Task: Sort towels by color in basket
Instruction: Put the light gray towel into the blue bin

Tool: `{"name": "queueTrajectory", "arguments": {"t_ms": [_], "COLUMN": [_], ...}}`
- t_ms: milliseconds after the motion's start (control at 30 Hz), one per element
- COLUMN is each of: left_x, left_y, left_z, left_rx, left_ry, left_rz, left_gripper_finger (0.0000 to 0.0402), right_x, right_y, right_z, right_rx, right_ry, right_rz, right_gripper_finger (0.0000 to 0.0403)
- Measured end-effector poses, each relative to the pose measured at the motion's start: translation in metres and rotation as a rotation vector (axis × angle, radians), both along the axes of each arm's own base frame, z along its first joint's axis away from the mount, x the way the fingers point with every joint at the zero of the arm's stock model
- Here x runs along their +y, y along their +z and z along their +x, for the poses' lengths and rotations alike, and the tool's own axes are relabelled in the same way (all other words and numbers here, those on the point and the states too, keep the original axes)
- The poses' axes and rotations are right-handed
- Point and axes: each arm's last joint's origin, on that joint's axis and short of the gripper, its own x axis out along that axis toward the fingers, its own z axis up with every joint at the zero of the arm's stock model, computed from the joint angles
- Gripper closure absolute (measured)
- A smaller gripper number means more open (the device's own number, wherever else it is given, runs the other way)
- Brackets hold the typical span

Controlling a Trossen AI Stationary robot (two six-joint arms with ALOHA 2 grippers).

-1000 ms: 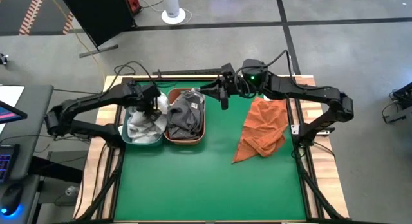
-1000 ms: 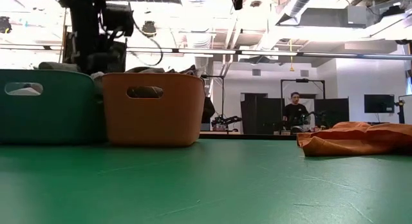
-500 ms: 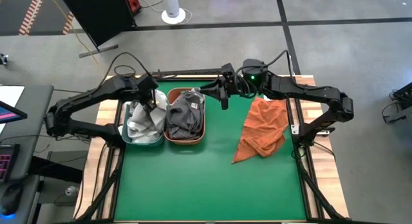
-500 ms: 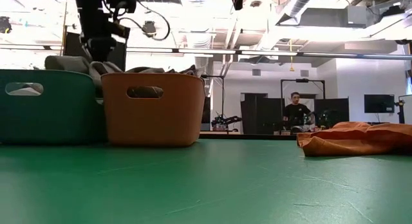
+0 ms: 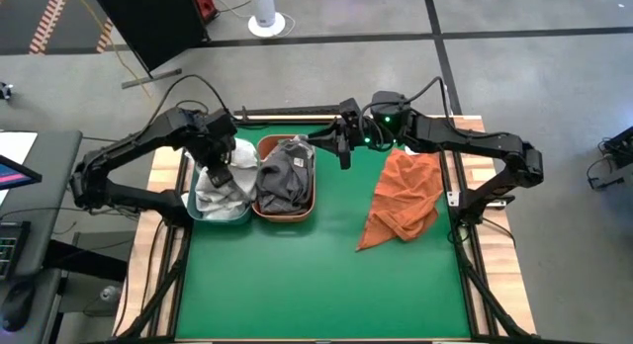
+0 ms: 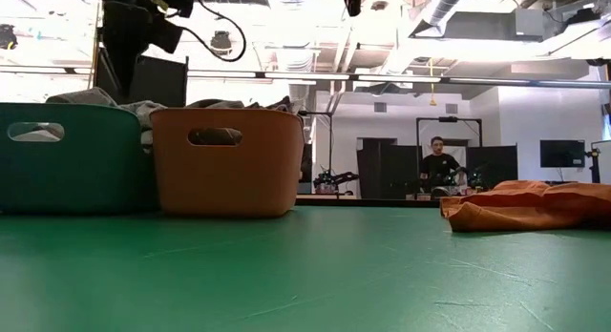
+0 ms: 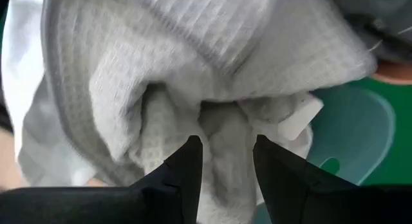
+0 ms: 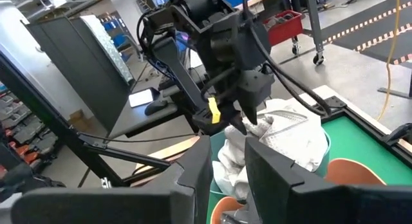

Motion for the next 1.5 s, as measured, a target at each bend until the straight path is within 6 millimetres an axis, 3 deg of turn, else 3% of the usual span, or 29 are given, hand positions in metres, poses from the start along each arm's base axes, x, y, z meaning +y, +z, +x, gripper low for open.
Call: {"name": "queueTrajectory", "arguments": {"t_ms": [200, 433, 533, 633, 867, 1000, 1267, 1367, 1500], "left_x": [-0.001, -0.003, 0.002, 0.010, 0.012, 0.010, 0.010, 0.009, 0.008], "left_y": [0.008, 0.024, 0.006, -0.027, -0.083, -0.095, -0.124, -0.122, -0.101], "left_z": [0.001, 0.033, 0.045, 0.051, 0.046, 0.040, 0.040, 0.039, 0.037], "left_rx": [-0.024, -0.270, -0.266, -0.150, 0.154, 0.294, 0.254, 0.239, 0.181], "left_ry": [0.005, -0.229, -0.250, -0.232, -0.151, -0.152, -0.186, -0.160, -0.157], "left_rz": [0.022, 0.212, 0.216, 0.138, -0.058, -0.096, -0.076, -0.095, -0.062], "left_gripper_finger": [0.0269, 0.0269, 0.0269, 0.0269, 0.0269, 0.0269, 0.0269, 0.0269, 0.0269], "right_x": [-0.001, -0.001, 0.000, 0.004, 0.015, 0.014, 0.014, 0.014, 0.014], "right_y": [0.000, 0.000, 0.000, 0.000, 0.000, -0.001, -0.002, -0.004, -0.006], "right_z": [0.000, 0.000, 0.000, 0.001, 0.003, 0.003, 0.003, 0.002, 0.002], "right_rx": [0.000, -0.001, 0.000, -0.001, 0.003, 0.007, 0.015, 0.037, 0.063], "right_ry": [-0.003, -0.002, 0.000, 0.014, 0.047, 0.047, 0.048, 0.048, 0.049], "right_rz": [-0.009, -0.010, -0.010, -0.010, -0.025, -0.025, -0.033, -0.028, -0.022], "right_gripper_finger": [0.0281, 0.0281, 0.0281, 0.0281, 0.0281, 0.0281, 0.0281, 0.0281, 0.0281]}}
